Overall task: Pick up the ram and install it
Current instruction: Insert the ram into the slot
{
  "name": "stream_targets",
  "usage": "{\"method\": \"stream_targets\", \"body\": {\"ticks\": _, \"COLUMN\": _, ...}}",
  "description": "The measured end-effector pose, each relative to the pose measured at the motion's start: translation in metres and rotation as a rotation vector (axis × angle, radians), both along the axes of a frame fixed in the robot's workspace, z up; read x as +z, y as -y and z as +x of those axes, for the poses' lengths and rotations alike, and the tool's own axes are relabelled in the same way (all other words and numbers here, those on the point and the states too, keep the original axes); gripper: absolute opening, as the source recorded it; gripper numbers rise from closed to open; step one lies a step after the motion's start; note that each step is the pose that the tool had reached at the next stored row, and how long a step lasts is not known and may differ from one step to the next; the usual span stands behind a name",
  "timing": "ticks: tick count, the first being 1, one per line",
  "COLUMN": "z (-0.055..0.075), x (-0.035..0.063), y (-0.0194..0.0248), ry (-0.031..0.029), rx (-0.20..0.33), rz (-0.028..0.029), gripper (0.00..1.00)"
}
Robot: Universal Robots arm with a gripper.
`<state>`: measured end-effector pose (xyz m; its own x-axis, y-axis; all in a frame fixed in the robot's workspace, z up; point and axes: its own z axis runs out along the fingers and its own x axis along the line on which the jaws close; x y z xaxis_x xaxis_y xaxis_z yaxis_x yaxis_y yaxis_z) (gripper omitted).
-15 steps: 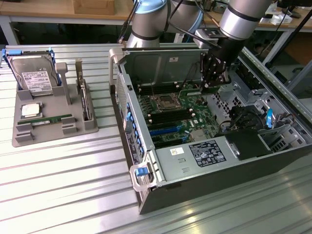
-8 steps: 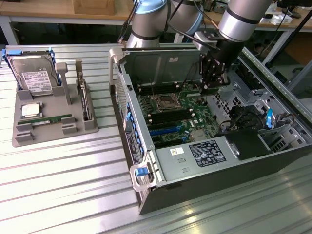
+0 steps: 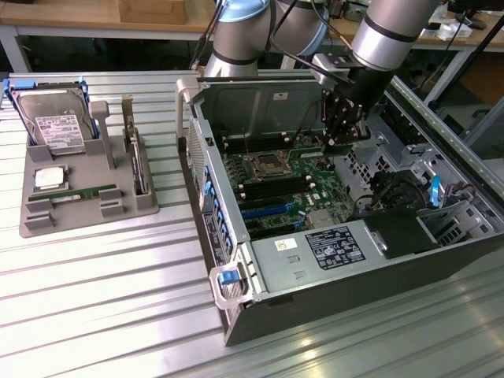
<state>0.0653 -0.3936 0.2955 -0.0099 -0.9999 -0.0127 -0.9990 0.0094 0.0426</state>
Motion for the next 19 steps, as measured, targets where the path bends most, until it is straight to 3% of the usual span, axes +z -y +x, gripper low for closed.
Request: {"method": "stream_targets", "body": {"ticks": 19, "z": 0.0, "x": -0.013, "y": 0.0, "ry": 0.0, "rx": 0.0, "rz": -0.0001, "gripper": 0.12}}
